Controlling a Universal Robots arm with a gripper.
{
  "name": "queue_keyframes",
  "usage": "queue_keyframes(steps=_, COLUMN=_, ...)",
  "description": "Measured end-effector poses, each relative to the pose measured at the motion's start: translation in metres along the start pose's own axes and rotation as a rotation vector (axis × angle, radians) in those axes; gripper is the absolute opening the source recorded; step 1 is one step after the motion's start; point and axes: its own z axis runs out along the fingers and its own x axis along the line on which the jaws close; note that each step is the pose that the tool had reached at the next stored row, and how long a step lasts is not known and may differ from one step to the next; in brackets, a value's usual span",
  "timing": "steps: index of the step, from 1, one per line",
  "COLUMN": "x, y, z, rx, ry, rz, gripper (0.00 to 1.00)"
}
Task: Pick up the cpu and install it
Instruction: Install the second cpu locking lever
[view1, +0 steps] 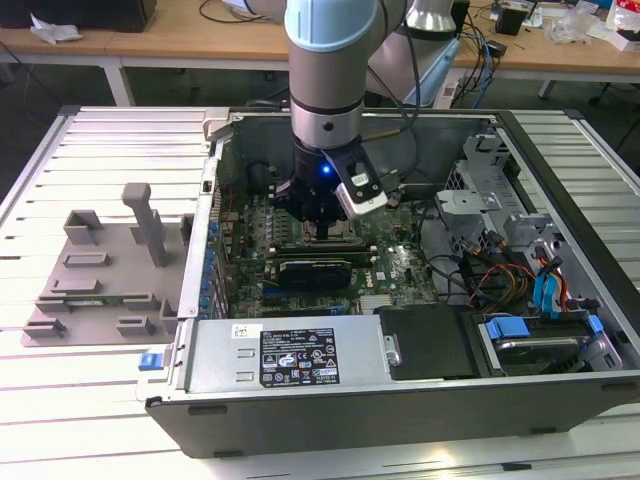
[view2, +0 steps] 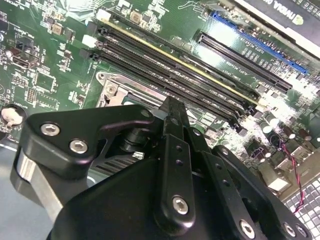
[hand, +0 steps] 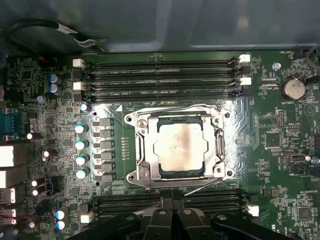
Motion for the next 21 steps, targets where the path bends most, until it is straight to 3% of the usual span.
queue_keyframes(steps=8, x=0.0018, y=-0.0002, z=0.0039, rx=0.0, ry=0.0, rz=0.0, gripper=0.11)
queue_keyframes(steps=13, x=0.0093, y=-0.0004, z=0.0051, rx=-0.0004, ry=0.0005, rz=-0.014, gripper=0.11)
queue_keyframes(steps=21, x=0.0116, y=-0.0005, z=0.0079, rx=-0.0005, ry=0.0004, rz=-0.014, gripper=0.11)
